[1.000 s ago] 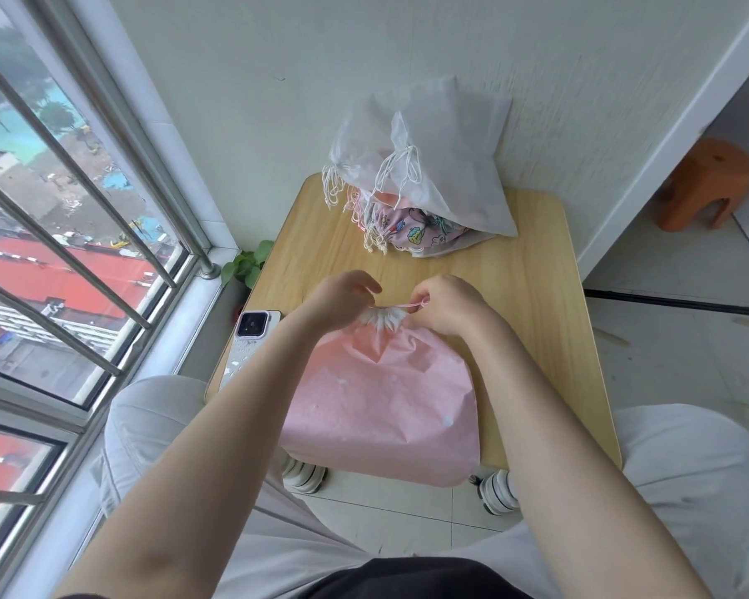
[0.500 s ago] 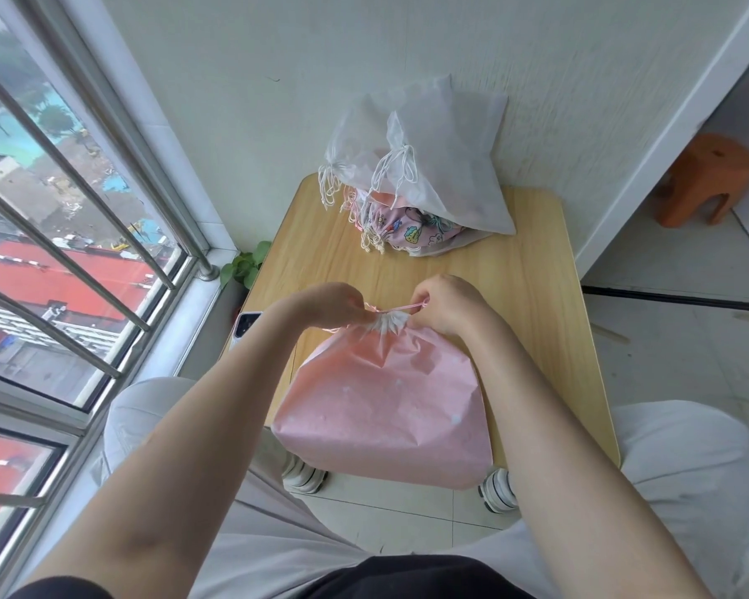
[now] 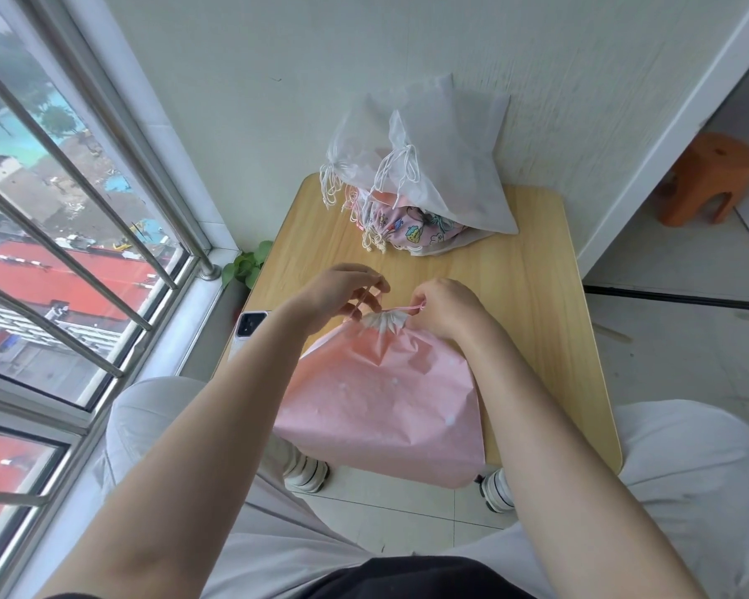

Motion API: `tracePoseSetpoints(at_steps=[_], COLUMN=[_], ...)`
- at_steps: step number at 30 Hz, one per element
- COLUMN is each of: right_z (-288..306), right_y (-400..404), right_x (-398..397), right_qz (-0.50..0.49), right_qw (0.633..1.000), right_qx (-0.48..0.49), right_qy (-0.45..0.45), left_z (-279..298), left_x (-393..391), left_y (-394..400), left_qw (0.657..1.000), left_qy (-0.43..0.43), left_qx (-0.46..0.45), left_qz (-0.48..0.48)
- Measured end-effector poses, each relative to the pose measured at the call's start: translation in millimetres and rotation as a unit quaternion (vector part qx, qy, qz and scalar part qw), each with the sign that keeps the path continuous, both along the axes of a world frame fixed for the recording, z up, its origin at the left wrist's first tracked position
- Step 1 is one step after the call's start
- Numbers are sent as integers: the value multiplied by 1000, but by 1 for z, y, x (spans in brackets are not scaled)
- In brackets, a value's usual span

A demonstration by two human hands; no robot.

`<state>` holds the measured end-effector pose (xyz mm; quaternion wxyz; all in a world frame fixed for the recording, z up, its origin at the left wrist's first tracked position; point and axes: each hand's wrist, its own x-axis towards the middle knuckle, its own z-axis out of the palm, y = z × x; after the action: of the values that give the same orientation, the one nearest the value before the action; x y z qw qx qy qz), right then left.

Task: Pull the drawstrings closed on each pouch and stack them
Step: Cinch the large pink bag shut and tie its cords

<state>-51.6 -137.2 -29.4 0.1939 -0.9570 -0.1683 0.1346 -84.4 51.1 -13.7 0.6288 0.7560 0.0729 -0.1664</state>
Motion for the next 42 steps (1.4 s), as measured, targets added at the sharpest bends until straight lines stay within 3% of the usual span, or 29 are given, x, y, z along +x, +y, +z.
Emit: tracePoseSetpoints(at_steps=[5, 10, 15, 18, 22, 23, 27, 29, 31, 35, 38, 42], right_z=[-1, 6, 20, 33, 44, 43, 27, 15, 8, 2, 0, 4], right_y=[0, -3, -1, 7, 15, 15, 11, 9, 11, 14, 4, -10], right_x=[1, 3, 7, 13, 17, 17, 15, 13, 5, 0, 6, 8], right_qz=[6, -14, -85, -101, -41, -34, -91, -83, -45, -55, -72, -55], right_qw=[1000, 980, 934, 891, 810, 813, 907, 933, 936, 950, 958, 955], right_qx=[11, 147, 289, 397, 544, 549, 406, 342, 328, 300, 271, 254], right_qy=[18, 131, 194, 194, 217, 192, 69, 77, 118, 74, 65, 146], left_z=[-13, -14, -8, -10, -12, -12, -13, -13, -12, -14, -16, -17], left_x=[-6, -5, -5, -7, -7, -6, -3, -2, -2, -1, -4, -5], left_y=[-9, -17, -18, -17, -20, -20, -15, -15, -14, -11, -3, -4], left_qw=[999, 989, 990, 979, 981, 985, 997, 997, 996, 994, 997, 996], left_qy=[-18, -31, 18, -17, -26, -17, 38, 62, 76, 90, 57, 24], left_qx=[-19, 113, 137, 195, 194, 171, 55, 14, -17, -42, 0, 36], left_qz=[30, 93, 8, -55, -15, -4, 27, 36, 40, 35, 53, 83])
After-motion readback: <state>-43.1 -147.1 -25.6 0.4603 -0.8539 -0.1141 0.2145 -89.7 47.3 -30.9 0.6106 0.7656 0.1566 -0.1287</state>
